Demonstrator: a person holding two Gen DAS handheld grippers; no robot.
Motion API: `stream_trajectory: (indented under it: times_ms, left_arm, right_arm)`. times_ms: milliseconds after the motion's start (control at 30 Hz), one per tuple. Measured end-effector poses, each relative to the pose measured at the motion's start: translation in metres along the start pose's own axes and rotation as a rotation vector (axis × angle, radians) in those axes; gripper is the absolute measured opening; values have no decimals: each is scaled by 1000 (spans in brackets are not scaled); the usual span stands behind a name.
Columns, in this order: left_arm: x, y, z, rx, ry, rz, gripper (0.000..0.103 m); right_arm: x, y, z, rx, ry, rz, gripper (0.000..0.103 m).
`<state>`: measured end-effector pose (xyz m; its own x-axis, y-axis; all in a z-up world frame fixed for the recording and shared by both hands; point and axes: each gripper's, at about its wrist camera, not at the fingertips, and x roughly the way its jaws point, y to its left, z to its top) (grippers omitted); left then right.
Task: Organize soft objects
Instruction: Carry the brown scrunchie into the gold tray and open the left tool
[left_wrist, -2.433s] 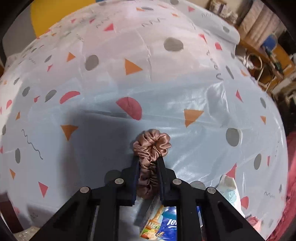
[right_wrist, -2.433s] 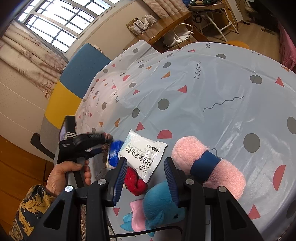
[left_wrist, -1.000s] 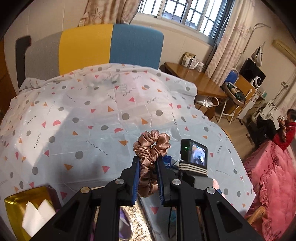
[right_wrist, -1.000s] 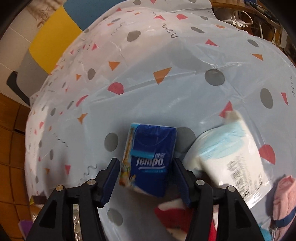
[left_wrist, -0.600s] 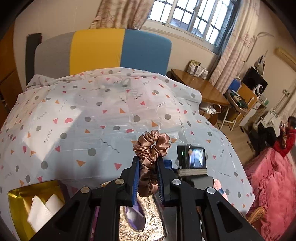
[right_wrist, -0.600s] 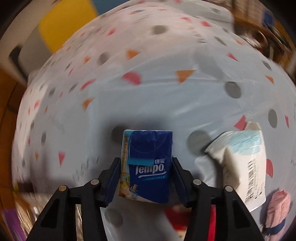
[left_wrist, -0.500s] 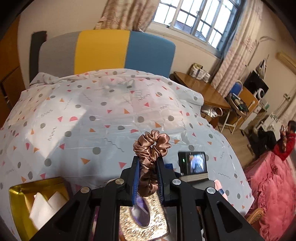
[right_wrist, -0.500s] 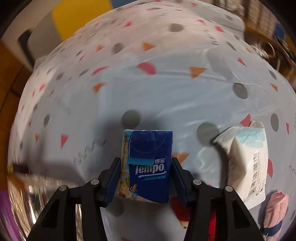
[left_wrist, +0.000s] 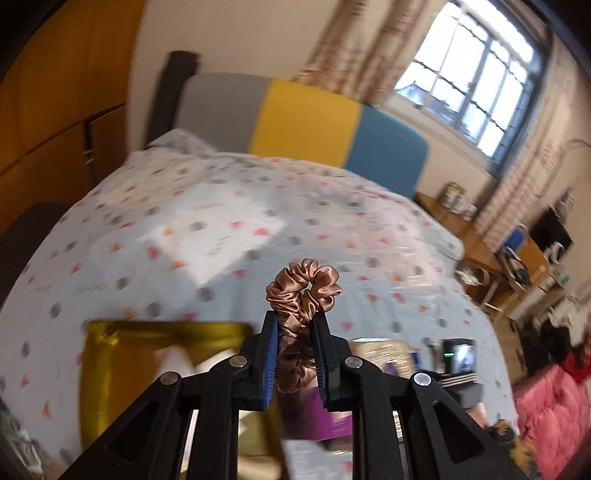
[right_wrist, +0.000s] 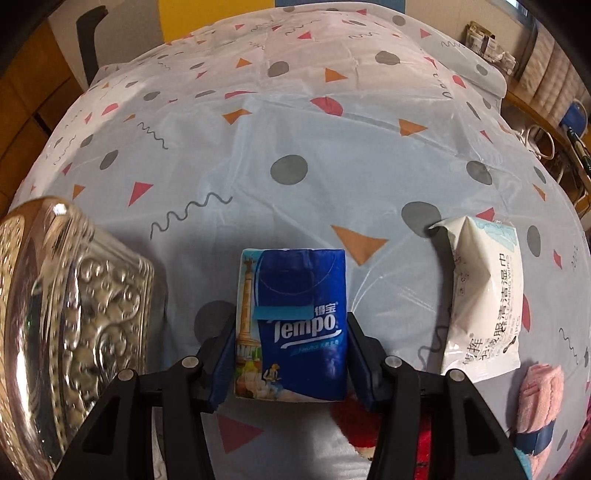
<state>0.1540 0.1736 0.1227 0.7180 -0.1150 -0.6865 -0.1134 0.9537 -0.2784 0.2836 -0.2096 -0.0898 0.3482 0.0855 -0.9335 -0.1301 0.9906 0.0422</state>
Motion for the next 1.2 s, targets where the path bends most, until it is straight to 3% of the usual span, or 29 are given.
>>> stream_trajectory:
  times_ms: [433, 500, 567, 633, 800, 1000, 1200]
  left_arm:
    - [56, 144, -68, -210, 154, 191, 21]
    - [67, 161, -72, -224, 172, 226, 26]
    - [74, 175, -75, -248, 180, 243, 49]
    - [77, 187, -81, -290, 178, 256, 60]
    - [65, 187, -95, -289, 160, 257, 63]
    - [27, 150, -116, -163, 49, 274, 67]
    - [-2, 112, -143, -68, -13, 278, 80]
  right_arm:
    - [-4, 21, -32, 2, -64, -57, 54]
    - [-6, 18, -29, 3, -64, -64, 54]
    - [-6, 17, -28, 7, -63, -71, 54]
    - [1, 24, -19, 11, -62, -76, 54]
    - [9, 32, -10, 14, -66, -82, 53]
    - [8, 33, -13, 21, -84, -89, 53]
    - [4, 26, -12, 62, -63, -56, 53]
